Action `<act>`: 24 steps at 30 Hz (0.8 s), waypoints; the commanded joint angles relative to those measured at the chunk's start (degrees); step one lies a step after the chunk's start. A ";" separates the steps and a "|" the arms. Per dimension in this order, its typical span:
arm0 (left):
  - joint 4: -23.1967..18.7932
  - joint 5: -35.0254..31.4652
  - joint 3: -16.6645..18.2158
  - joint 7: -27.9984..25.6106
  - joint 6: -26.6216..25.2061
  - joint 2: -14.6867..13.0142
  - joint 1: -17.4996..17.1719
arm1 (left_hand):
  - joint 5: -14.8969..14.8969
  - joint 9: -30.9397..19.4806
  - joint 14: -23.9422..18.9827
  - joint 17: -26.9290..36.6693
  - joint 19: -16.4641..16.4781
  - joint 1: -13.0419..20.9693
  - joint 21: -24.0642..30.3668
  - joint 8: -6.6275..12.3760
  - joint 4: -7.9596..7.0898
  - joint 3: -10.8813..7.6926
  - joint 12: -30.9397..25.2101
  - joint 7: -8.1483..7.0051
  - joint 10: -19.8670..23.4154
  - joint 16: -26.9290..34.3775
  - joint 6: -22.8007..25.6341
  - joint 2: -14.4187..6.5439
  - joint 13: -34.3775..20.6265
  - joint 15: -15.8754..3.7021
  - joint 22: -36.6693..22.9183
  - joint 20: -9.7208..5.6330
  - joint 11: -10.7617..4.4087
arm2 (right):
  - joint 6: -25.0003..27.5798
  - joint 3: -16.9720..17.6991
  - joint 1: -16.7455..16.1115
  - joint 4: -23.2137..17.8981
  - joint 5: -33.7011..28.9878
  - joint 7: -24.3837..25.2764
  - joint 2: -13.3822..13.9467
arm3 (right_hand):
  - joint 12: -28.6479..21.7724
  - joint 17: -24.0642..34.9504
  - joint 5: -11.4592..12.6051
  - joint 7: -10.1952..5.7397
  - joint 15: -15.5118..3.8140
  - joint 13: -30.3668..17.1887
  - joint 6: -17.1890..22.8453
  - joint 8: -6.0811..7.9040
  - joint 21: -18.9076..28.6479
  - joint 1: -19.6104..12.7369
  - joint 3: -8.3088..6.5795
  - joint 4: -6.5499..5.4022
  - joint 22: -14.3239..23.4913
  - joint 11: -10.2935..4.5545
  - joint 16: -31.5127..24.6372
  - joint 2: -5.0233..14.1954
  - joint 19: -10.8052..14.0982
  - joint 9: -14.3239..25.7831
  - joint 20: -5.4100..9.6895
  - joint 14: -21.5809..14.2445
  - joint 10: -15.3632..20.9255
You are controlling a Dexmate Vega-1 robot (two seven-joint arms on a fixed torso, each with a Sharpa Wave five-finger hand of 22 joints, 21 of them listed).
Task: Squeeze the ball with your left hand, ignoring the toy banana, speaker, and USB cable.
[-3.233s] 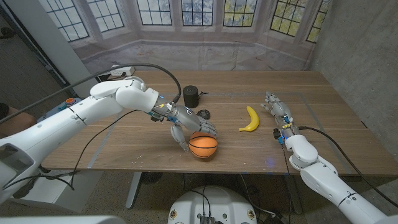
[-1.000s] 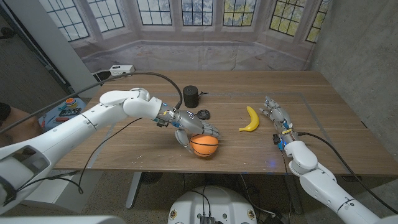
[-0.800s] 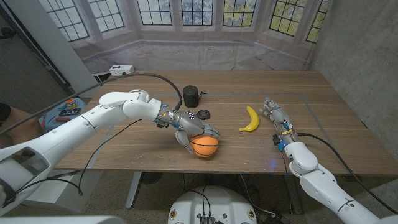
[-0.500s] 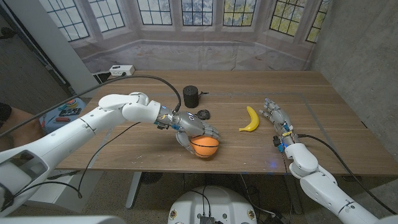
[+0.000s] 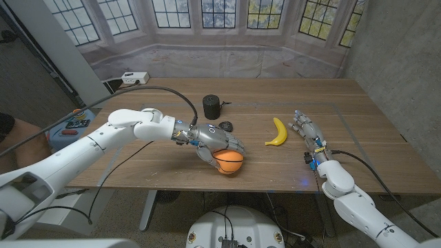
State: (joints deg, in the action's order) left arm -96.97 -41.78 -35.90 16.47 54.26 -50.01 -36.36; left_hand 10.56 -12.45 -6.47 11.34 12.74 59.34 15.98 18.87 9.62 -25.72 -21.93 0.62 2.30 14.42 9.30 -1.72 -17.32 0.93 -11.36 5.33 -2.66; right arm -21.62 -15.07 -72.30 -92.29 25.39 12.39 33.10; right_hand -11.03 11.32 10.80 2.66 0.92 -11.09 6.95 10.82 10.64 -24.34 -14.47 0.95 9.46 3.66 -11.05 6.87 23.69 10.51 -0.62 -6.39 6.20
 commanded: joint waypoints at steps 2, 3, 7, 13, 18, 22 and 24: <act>3.30 -1.70 -1.16 -4.58 0.55 0.99 0.75 | 0.12 -0.45 -1.36 0.35 0.89 0.98 0.62 0.76 0.00 0.35 -0.74 -0.23 1.02 0.52 1.47 -0.19 -0.40 -0.30 -0.18 -0.09 -0.39 | -0.61 -0.17 0.71 1.67 0.88 -1.05 -0.47 | -0.26 0.10 0.00 -0.02 0.09 -0.08 0.11 0.24 0.43 0.35 -0.11 0.51 0.34 0.12 -0.55 0.20 0.11 0.19 -0.23 -0.12 0.30; 3.57 -1.70 -1.32 -4.69 0.67 1.08 0.97 | 0.12 -0.54 -1.89 0.44 1.13 1.14 0.73 1.00 -0.03 0.43 -1.01 -0.18 1.51 0.70 1.98 -0.30 -0.52 -0.50 -0.21 -0.19 -0.45 | -0.44 -0.20 0.73 1.64 0.88 -1.00 -0.44 | -0.26 0.11 0.00 -0.02 0.07 -0.08 0.09 0.23 0.44 0.36 -0.12 0.51 0.34 0.09 -0.56 0.21 0.12 0.19 -0.20 -0.12 0.29; 4.68 -1.66 -1.89 -5.29 1.11 1.47 1.69 | 0.15 -0.87 -3.29 0.80 1.85 1.91 1.09 1.75 0.01 0.67 -1.73 -0.33 2.67 1.21 3.40 -0.65 -0.91 -0.96 -0.31 -0.38 -0.89 | -0.29 -0.21 0.78 1.69 0.99 -0.87 -0.51 | -0.25 0.11 0.00 -0.04 0.03 -0.08 0.10 0.24 0.44 0.41 -0.12 0.53 0.34 0.11 -0.58 0.22 0.13 0.19 -0.20 -0.17 0.26; 6.22 -0.99 -2.83 -5.13 1.31 1.97 2.64 | 0.20 -1.76 -6.68 1.98 3.66 3.09 2.03 4.25 -0.16 1.84 -4.01 -0.22 6.27 2.76 7.47 -1.24 -2.20 -2.35 -0.50 -0.81 -1.67 | -0.15 -0.30 0.76 1.86 1.14 -0.76 -0.63 | -0.24 0.09 0.01 -0.02 0.06 -0.08 0.10 0.24 0.44 0.38 -0.16 0.64 0.34 0.14 -0.56 0.21 0.15 0.19 -0.20 -0.17 0.25; 6.52 -0.32 -3.09 -5.11 1.34 2.06 2.95 | 0.22 -2.36 -8.48 3.01 4.76 3.94 2.66 5.93 -0.15 2.67 -5.39 -0.40 8.19 3.87 9.54 -1.55 -3.20 -2.87 -0.60 -0.98 -2.18 | -0.02 -0.36 0.72 1.99 1.39 -0.81 -0.69 | -0.23 0.10 0.00 -0.01 0.03 -0.09 0.09 0.23 0.42 0.44 -0.18 0.67 0.35 0.11 -0.56 0.24 0.12 0.19 -0.22 -0.17 0.21; 6.31 0.17 -3.20 -4.61 1.02 1.97 3.04 | 0.26 -2.86 -9.96 3.79 5.46 4.60 3.10 7.30 -0.13 3.28 -6.46 -0.45 9.59 4.78 11.11 -1.74 -4.04 -3.19 -0.68 -1.05 -2.53 | 0.05 -0.46 0.87 2.23 1.64 -0.99 -0.79 | -0.24 0.11 0.00 -0.02 0.04 -0.09 0.11 0.24 0.43 0.49 -0.19 0.68 0.35 0.13 -0.56 0.24 0.14 0.19 -0.21 -0.18 0.24; 6.28 0.57 -3.26 -4.30 0.94 1.94 3.12 | 0.25 -3.02 -10.21 4.07 5.68 4.80 3.25 7.72 -0.12 3.51 -6.72 -0.34 9.82 5.01 11.52 -1.75 -4.31 -3.34 -0.70 -1.28 -2.55 | 0.15 -0.51 0.99 2.33 1.81 -1.18 -0.78 | -0.24 0.11 0.00 -0.02 0.04 -0.09 0.11 0.24 0.44 0.50 -0.20 0.70 0.35 0.15 -0.56 0.25 0.17 0.20 -0.21 -0.18 0.25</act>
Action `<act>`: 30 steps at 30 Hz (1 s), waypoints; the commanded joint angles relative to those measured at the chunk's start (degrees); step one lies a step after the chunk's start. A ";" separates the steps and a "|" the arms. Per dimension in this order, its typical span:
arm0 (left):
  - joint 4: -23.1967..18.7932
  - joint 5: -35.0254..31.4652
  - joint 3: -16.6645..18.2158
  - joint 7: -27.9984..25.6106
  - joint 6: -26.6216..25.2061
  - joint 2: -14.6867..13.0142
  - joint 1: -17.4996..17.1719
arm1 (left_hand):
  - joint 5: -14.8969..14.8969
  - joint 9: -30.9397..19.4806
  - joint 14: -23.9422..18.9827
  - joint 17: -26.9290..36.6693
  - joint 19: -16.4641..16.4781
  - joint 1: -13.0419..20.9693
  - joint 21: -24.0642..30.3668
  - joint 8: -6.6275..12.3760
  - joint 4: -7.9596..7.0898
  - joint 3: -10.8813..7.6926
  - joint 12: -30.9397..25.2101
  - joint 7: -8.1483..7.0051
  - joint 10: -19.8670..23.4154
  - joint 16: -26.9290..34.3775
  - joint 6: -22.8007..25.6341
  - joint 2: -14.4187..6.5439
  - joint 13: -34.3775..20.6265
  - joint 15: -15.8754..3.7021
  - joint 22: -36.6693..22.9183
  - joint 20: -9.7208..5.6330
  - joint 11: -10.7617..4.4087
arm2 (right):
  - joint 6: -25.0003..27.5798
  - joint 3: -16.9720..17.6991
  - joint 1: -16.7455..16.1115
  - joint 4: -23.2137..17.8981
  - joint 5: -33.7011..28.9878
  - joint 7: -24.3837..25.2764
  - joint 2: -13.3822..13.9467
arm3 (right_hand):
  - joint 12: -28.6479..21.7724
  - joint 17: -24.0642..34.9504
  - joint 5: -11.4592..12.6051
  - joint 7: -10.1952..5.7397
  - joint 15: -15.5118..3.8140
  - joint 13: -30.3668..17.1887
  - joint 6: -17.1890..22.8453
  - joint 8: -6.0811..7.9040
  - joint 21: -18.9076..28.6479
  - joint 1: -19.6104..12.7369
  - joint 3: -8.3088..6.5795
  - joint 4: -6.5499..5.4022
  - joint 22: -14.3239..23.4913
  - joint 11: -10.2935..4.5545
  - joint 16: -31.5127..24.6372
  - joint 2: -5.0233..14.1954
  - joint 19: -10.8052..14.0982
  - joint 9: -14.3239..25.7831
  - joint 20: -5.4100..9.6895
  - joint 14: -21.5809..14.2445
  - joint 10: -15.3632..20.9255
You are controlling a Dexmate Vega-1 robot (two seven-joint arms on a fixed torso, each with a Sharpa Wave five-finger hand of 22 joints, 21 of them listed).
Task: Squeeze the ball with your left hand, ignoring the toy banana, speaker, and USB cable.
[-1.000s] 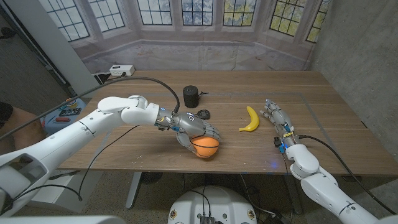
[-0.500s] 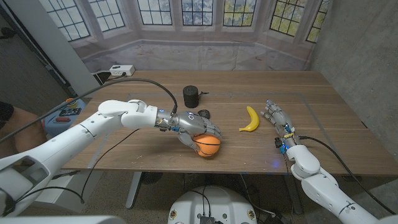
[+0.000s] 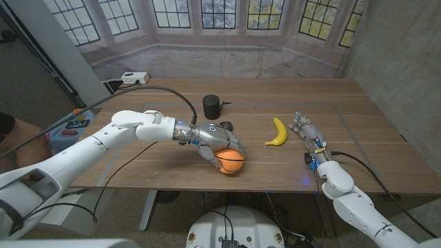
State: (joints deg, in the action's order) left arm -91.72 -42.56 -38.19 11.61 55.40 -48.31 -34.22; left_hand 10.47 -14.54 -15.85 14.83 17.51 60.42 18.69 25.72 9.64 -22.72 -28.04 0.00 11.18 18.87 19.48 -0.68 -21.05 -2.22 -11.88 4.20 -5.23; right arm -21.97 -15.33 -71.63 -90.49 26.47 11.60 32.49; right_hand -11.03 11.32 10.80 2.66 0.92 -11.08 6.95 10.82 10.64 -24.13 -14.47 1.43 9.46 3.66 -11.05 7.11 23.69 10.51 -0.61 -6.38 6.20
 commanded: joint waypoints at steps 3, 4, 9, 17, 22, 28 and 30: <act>0.77 2.03 -1.07 1.51 -0.70 0.17 1.10 | 0.34 -1.13 -0.95 0.91 1.04 4.00 0.66 1.34 -0.11 0.76 -0.88 0.42 1.09 0.76 1.76 -2.81 -0.91 -0.31 -0.20 -0.24 -0.01 | 0.64 -0.32 0.54 0.69 0.90 -0.51 -0.20 | -0.24 0.11 0.00 0.03 0.04 -0.09 0.14 0.25 0.43 0.31 -0.21 0.25 0.35 0.14 -0.56 0.02 0.16 0.19 -0.22 -0.19 0.23; 0.76 2.22 -1.09 1.68 -0.75 0.17 1.14 | 0.34 -1.19 -0.97 1.02 1.05 4.07 0.69 1.48 -0.12 0.83 -0.94 0.33 1.09 0.81 1.86 -2.84 -1.01 -0.29 -0.21 -0.22 -0.07 | 0.79 -0.36 0.61 0.69 0.91 -0.55 -0.14 | -0.24 0.11 0.00 0.05 0.05 -0.09 0.16 0.26 0.44 0.31 -0.21 0.25 0.35 0.13 -0.56 0.02 0.18 0.19 -0.22 -0.18 0.23; 0.20 2.66 -1.00 2.51 -1.30 0.07 1.18 | 0.34 -1.45 -1.22 1.44 1.07 4.32 0.80 1.93 -0.16 1.16 -1.28 0.15 1.30 1.11 1.98 -2.90 -1.42 -0.30 -0.24 -0.19 -0.09 | 0.86 -0.39 0.88 0.82 1.11 -0.75 -0.12 | -0.23 0.11 0.00 0.04 0.12 -0.09 0.20 0.27 0.43 0.34 -0.23 0.29 0.35 0.14 -0.55 0.04 0.17 0.19 -0.19 -0.18 0.22; 0.12 4.18 -1.39 4.72 -1.58 0.30 2.13 | 0.34 -1.94 -1.76 2.27 0.98 4.75 0.95 3.00 -0.22 1.82 -1.94 0.03 1.78 1.73 2.70 -2.96 -2.19 -0.53 -0.29 -0.14 -0.23 | 1.28 -0.13 0.75 0.13 1.26 -0.49 0.20 | -0.24 0.11 0.00 0.09 0.09 -0.09 0.23 0.28 0.43 0.40 -0.25 0.34 0.35 0.13 -0.56 0.04 0.17 0.19 -0.21 -0.19 0.25; -0.02 4.88 -1.50 5.84 -1.37 0.58 2.78 | 0.32 -2.22 -1.96 2.74 1.00 5.00 1.07 3.59 -0.24 2.19 -2.41 0.06 2.39 2.04 3.03 -2.95 -2.60 -0.68 -0.32 -0.21 -0.44 | 1.82 0.19 0.23 -0.84 1.23 0.06 0.55 | -0.23 0.11 -0.01 0.12 0.02 -0.10 0.25 0.28 0.43 0.43 -0.26 0.39 0.35 0.12 -0.56 0.04 0.18 0.19 -0.20 -0.23 0.22; -0.25 5.78 -1.52 7.11 -1.51 0.89 3.22 | 0.31 -2.60 -2.36 3.43 1.10 5.28 1.29 4.32 -0.32 2.68 -2.83 -0.27 2.68 2.55 3.23 -3.04 -3.16 -0.82 -0.36 -0.14 -0.38 | 1.92 0.70 -0.42 -1.69 1.43 0.32 0.84 | -0.22 0.12 -0.01 0.06 0.03 -0.10 0.27 0.29 0.44 0.50 -0.27 0.42 0.35 0.15 -0.56 0.04 0.23 0.20 -0.18 -0.22 0.19; -0.43 6.10 -1.61 7.80 -1.82 0.98 3.35 | 0.31 -2.72 -2.61 3.64 1.15 5.39 1.36 4.63 -0.33 2.82 -2.97 -0.23 2.82 2.75 3.47 -3.06 -3.33 -0.85 -0.37 -0.16 -0.67 | 1.92 0.83 -0.58 -1.78 1.53 0.30 0.90 | -0.21 0.12 -0.01 0.06 0.01 -0.10 0.26 0.28 0.44 0.52 -0.28 0.43 0.35 0.18 -0.57 0.06 0.23 0.20 -0.17 -0.24 0.16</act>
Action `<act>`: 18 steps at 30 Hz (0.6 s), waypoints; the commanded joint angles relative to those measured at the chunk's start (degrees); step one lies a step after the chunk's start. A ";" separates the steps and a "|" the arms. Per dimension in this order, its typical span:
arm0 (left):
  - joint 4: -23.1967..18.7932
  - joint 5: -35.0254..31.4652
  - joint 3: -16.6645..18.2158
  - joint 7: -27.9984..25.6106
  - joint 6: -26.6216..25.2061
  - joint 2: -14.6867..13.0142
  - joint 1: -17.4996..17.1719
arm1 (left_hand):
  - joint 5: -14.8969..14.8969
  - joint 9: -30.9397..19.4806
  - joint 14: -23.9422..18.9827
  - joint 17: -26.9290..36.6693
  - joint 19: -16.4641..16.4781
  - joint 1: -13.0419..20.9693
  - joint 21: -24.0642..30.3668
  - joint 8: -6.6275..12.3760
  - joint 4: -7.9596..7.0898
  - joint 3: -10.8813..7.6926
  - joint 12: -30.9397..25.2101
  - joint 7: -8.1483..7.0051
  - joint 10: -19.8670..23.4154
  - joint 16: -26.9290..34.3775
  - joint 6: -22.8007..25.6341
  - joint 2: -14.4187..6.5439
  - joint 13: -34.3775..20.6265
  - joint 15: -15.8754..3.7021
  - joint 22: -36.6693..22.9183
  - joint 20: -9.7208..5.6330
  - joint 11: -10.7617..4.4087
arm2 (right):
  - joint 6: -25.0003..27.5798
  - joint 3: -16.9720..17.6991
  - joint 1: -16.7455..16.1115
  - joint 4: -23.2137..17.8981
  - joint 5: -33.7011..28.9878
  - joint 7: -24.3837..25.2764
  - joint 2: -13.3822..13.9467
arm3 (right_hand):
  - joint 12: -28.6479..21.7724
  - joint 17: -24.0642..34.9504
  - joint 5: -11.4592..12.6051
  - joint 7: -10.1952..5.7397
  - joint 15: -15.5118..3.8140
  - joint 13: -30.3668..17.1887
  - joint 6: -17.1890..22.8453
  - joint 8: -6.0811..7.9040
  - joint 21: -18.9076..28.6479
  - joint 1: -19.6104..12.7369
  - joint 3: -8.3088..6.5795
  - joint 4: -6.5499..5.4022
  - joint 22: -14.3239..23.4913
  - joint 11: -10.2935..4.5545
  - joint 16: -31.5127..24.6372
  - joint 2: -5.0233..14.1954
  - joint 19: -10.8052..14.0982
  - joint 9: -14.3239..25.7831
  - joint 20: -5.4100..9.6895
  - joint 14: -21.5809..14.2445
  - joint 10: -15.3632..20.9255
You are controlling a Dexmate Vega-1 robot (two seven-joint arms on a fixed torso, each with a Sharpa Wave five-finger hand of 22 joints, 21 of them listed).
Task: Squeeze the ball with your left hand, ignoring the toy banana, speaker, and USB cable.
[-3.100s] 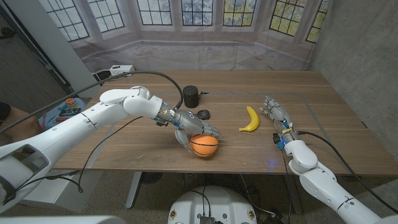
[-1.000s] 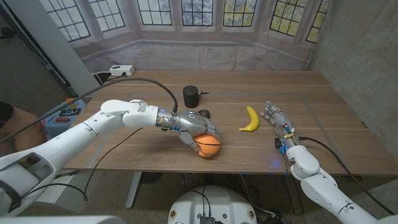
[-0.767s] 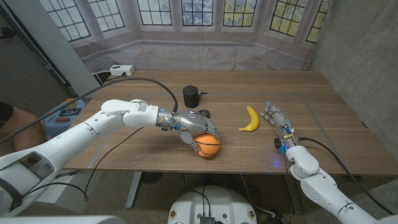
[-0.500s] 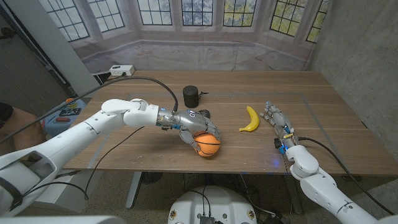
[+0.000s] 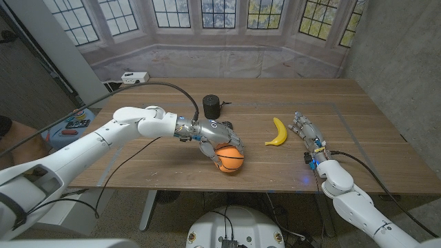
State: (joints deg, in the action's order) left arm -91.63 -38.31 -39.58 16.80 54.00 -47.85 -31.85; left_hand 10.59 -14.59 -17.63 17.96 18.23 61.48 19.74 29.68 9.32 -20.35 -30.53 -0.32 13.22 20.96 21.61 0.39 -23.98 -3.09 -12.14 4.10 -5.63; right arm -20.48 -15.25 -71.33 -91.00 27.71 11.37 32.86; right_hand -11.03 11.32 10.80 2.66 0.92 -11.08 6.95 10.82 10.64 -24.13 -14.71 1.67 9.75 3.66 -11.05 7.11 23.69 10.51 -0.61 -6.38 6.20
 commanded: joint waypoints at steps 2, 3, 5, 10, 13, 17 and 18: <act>-0.71 2.08 -0.20 2.96 -0.64 0.62 0.98 | 0.19 -2.76 -0.95 0.67 0.43 4.39 0.36 0.87 -0.01 0.58 -0.55 0.09 0.82 0.80 1.46 -4.12 -0.52 -0.18 -0.11 -0.02 -0.21 | 0.39 0.86 -1.02 -1.29 0.43 0.42 0.59 | -0.21 0.12 -0.01 0.05 -0.01 -0.10 0.25 0.28 0.44 0.52 -0.05 0.21 0.06 0.17 -0.57 0.06 0.23 0.20 -0.17 -0.25 0.16; -0.80 2.24 -0.18 3.14 -0.74 0.65 0.98 | 0.18 -2.84 -0.99 0.79 0.48 4.45 0.41 1.05 -0.02 0.66 -0.67 0.19 1.00 0.88 1.59 -4.14 -0.62 -0.21 -0.12 0.03 -0.24 | 0.45 0.90 -1.05 -1.30 0.46 0.42 0.61 | -0.21 0.12 -0.01 0.10 -0.04 -0.10 0.27 0.28 0.44 0.53 -0.05 0.22 0.06 0.17 -0.58 0.06 0.22 0.20 -0.16 -0.27 0.15; -1.09 2.54 -0.12 3.52 -1.12 0.71 0.94 | 0.18 -2.95 -1.18 0.97 0.53 4.57 0.48 1.32 0.00 0.79 -0.79 0.08 1.11 1.04 1.78 -4.13 -0.76 -0.18 -0.13 0.02 -0.33 | 0.29 1.03 -1.05 -1.11 0.75 0.13 0.61 | -0.23 0.11 0.00 0.13 0.01 -0.10 0.28 0.29 0.45 0.52 -0.07 0.24 0.06 0.14 -0.57 0.06 0.26 0.20 -0.18 -0.27 0.21; -1.72 3.29 0.11 4.24 -2.14 0.78 0.74 | 0.18 -3.24 -1.55 1.47 0.78 4.91 0.73 2.02 0.03 1.10 -1.27 -0.23 1.88 1.44 2.24 -4.14 -1.14 -0.42 -0.17 -0.13 -0.59 | 0.32 1.16 -0.59 -0.57 1.12 -0.51 0.71 | -0.24 0.11 0.00 0.10 -0.01 -0.10 0.32 0.30 0.45 0.54 -0.09 0.28 0.06 0.14 -0.57 0.08 0.26 0.20 -0.17 -0.26 0.24; -2.02 3.74 0.16 4.74 -2.74 0.82 0.68 | 0.18 -3.63 -2.66 2.09 1.43 5.27 1.17 2.97 0.02 1.47 -1.80 -0.35 2.74 2.21 2.95 -4.19 -1.58 -0.80 -0.21 -0.22 -0.97 | 0.43 1.10 -0.07 -0.12 1.40 -1.04 0.70 | -0.24 0.12 0.00 0.09 -0.03 -0.10 0.31 0.29 0.44 0.57 -0.10 0.30 0.06 0.16 -0.58 0.09 0.25 0.20 -0.17 -0.30 0.24; -2.03 4.16 0.10 5.20 -3.27 0.97 0.71 | 0.22 -4.04 -4.02 2.73 1.92 5.79 1.57 4.20 0.09 1.80 -2.48 -0.51 3.98 3.08 4.27 -4.24 -2.03 -1.44 -0.25 -0.37 -1.04 | 0.64 1.02 0.58 0.44 1.72 -1.59 0.70 | -0.25 0.12 -0.01 0.11 -0.02 -0.10 0.44 0.34 0.44 0.61 -0.12 0.33 0.06 0.14 -0.59 0.09 0.27 0.20 -0.15 -0.33 0.27; -2.00 4.23 0.06 5.30 -3.37 1.02 0.74 | 0.23 -4.17 -4.32 2.96 2.12 5.94 1.72 4.56 0.09 1.91 -2.78 -0.95 4.59 3.33 4.59 -4.28 -2.18 -1.49 -0.26 -0.48 -1.16 | 0.65 1.02 0.68 0.53 1.84 -1.69 0.67 | -0.24 0.12 -0.01 0.09 -0.02 -0.10 0.41 0.33 0.44 0.61 -0.12 0.34 0.06 0.14 -0.59 0.09 0.27 0.20 -0.15 -0.33 0.24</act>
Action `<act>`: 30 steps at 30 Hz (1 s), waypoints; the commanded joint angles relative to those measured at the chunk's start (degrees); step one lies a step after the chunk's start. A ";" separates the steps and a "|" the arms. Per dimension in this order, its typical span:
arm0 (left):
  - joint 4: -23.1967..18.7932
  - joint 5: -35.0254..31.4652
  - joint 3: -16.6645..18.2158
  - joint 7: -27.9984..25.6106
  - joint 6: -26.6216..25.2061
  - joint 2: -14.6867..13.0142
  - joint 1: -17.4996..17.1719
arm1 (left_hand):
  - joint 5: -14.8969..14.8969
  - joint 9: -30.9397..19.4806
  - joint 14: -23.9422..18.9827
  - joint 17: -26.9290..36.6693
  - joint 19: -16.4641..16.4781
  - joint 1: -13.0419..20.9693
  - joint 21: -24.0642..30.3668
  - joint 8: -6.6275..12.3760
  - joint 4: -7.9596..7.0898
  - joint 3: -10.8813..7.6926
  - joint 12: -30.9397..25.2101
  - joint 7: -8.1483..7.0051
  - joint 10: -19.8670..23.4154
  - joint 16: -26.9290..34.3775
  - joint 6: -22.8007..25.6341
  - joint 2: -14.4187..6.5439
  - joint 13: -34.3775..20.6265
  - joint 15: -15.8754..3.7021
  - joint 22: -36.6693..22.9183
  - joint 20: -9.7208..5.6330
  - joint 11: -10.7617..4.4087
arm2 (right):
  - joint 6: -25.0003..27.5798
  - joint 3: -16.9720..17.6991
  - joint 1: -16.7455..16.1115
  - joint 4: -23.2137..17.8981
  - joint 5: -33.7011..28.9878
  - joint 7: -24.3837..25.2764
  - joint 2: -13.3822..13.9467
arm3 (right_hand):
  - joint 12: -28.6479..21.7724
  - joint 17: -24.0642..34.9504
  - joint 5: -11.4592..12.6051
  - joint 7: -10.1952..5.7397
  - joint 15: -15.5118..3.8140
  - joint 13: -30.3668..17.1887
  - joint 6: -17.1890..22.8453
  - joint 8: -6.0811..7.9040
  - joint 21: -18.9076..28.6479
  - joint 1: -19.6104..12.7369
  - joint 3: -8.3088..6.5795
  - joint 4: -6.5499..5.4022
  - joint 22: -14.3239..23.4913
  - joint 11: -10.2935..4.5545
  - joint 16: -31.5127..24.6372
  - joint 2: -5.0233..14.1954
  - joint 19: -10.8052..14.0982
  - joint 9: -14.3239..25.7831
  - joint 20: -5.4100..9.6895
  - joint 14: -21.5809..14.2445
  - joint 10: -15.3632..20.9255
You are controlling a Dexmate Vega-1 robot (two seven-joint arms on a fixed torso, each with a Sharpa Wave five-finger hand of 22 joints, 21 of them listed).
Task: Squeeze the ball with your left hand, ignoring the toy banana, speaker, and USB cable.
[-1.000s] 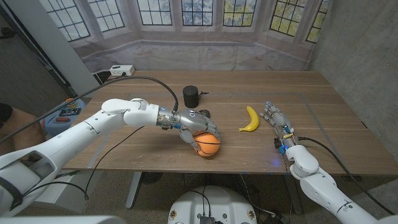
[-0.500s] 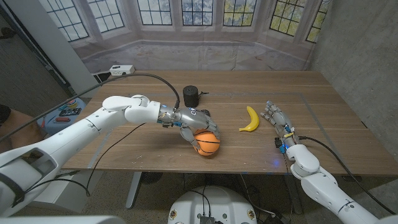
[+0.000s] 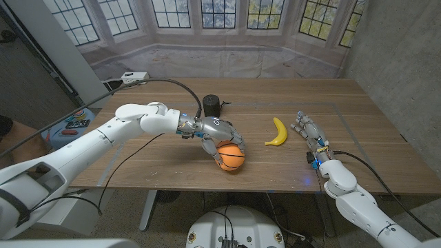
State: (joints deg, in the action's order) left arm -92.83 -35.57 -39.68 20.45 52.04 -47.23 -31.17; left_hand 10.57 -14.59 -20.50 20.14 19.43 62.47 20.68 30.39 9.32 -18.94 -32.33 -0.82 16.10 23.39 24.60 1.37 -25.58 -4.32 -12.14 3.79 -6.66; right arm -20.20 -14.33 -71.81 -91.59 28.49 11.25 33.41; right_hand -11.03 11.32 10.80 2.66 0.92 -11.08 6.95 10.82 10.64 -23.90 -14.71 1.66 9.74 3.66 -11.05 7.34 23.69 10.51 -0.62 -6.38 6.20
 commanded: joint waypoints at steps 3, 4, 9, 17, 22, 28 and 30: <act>-0.48 1.42 0.13 1.40 -1.41 0.61 0.08 | 0.27 -4.54 -2.43 1.45 1.27 5.33 1.11 4.83 0.06 0.82 -1.39 -0.45 2.41 1.66 2.42 -5.31 -0.96 -0.65 -0.30 -0.41 -0.71 | 0.68 0.10 1.36 1.23 1.15 -1.66 0.25 | -0.24 0.11 0.00 0.09 0.04 -0.11 0.42 0.32 0.44 0.38 -0.14 0.39 0.07 0.15 -0.57 -0.14 0.27 0.20 -0.15 -0.30 0.24; -0.13 1.49 0.03 1.37 -1.41 0.81 0.19 | 0.28 -4.68 -3.13 1.73 1.56 5.47 1.30 5.19 0.05 0.93 -1.57 -0.48 2.73 2.09 2.69 -5.36 -1.12 -0.85 -0.30 -0.51 -0.99 | 0.74 0.14 1.43 1.29 1.26 -1.68 0.25 | -0.24 0.11 0.00 0.12 0.00 -0.11 0.42 0.32 0.44 0.39 -0.15 0.39 0.07 0.12 -0.56 -0.13 0.27 0.20 -0.13 -0.29 0.23; 0.42 1.97 -0.25 1.72 -1.47 1.12 0.71 | 0.34 -5.40 -4.17 3.02 2.20 6.31 1.90 6.91 0.08 1.37 -2.39 -0.96 3.91 3.25 3.92 -5.58 -1.95 -1.13 -0.35 -0.67 -0.76 | 1.33 0.28 1.43 1.03 1.50 -1.56 0.47 | -0.24 0.11 -0.01 0.05 -0.02 -0.11 0.48 0.34 0.44 0.43 -0.15 0.43 0.07 0.13 -0.56 -0.15 0.28 0.20 -0.15 -0.29 0.23; 1.22 3.60 -0.75 3.03 -2.07 1.73 1.76 | 0.38 -6.27 -5.82 4.42 2.95 7.07 2.60 8.81 0.03 1.94 -3.73 -1.46 6.04 4.64 5.06 -5.66 -3.02 -1.68 -0.38 -0.89 -1.46 | 2.27 0.61 1.26 0.55 2.23 -1.44 0.72 | -0.24 0.11 0.00 0.05 -0.03 -0.11 0.49 0.34 0.44 0.45 -0.21 0.48 0.07 0.14 -0.55 -0.08 0.29 0.21 -0.13 -0.28 0.23; 1.33 4.99 -0.98 4.32 -2.90 1.99 2.42 | 0.42 -6.69 -6.53 5.06 3.19 7.39 2.89 9.59 -0.03 2.15 -4.17 -1.65 6.59 5.24 5.36 -5.80 -3.52 -1.93 -0.40 -0.89 -1.75 | 2.87 0.91 1.35 0.18 2.70 -1.60 1.05 | -0.23 0.11 0.00 0.14 -0.04 -0.11 0.54 0.35 0.44 0.47 -0.23 0.53 0.07 0.15 -0.56 -0.09 0.30 0.21 -0.14 -0.31 0.22; 1.52 7.72 -1.12 6.26 -4.68 2.42 3.26 | 0.47 -7.06 -6.77 5.55 3.41 7.64 3.15 10.20 -0.06 2.31 -4.47 -1.71 6.82 5.53 5.40 -5.88 -3.98 -1.92 -0.41 -0.87 -1.59 | 4.15 1.31 1.73 -0.54 3.49 -1.90 1.61 | -0.23 0.12 -0.01 0.19 -0.05 -0.11 0.66 0.39 0.44 0.52 -0.24 0.56 0.07 0.13 -0.55 -0.08 0.31 0.21 -0.12 -0.30 0.22; 1.52 8.48 -1.16 6.89 -5.38 2.58 3.54 | 0.49 -7.18 -6.77 5.63 3.42 7.71 3.22 10.36 -0.06 2.34 -4.55 -1.68 6.87 5.51 5.34 -5.88 -4.12 -1.94 -0.41 -0.91 -1.69 | 4.64 1.47 1.87 -0.80 3.79 -2.00 1.82 | -0.24 0.12 -0.01 0.19 -0.02 -0.11 0.67 0.39 0.44 0.54 -0.25 0.57 0.07 0.14 -0.55 -0.09 0.31 0.21 -0.14 -0.29 0.23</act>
State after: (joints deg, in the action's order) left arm -91.75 -30.78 -40.42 24.46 49.19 -45.41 -29.11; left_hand 10.63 -14.59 -26.84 25.57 22.23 63.56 23.53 33.60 9.24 -16.79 -36.55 -2.46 22.55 28.46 29.49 2.45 -29.40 -6.35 -12.40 2.76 -8.40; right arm -17.53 -13.52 -70.46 -91.33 30.94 9.69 34.40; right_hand -11.03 11.32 10.80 2.87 0.92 -11.08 7.18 10.82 10.64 -23.90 -14.87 1.82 9.74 3.66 -11.05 7.34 23.69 10.51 -0.62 -6.38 6.20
